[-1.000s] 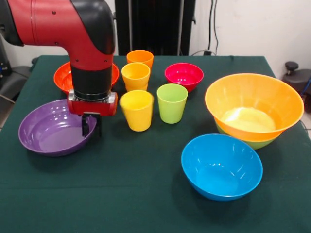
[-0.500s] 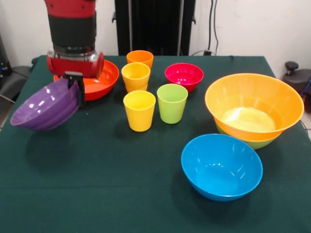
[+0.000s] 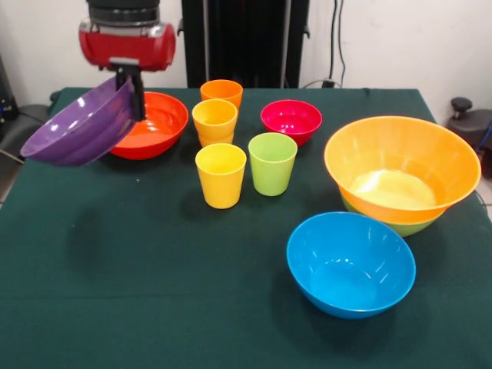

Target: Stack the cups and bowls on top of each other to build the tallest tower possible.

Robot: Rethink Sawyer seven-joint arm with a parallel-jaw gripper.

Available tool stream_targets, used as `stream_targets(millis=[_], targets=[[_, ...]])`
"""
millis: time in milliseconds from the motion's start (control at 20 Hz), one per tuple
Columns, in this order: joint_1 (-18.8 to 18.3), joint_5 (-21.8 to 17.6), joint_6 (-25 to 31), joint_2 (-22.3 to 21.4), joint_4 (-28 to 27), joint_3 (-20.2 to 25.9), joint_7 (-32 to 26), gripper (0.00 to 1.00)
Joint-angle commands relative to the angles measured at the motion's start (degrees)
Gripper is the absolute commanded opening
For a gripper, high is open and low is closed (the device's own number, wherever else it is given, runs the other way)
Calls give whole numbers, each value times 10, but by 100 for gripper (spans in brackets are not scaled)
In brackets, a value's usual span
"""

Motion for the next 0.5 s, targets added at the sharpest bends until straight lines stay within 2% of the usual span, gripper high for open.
stream_targets(millis=[50, 300, 500], targets=[[42, 54, 66, -76, 92, 31, -12, 0], [49, 98, 41, -102, 124, 47, 4, 0], [67, 133, 36, -132, 151, 42, 25, 0]])
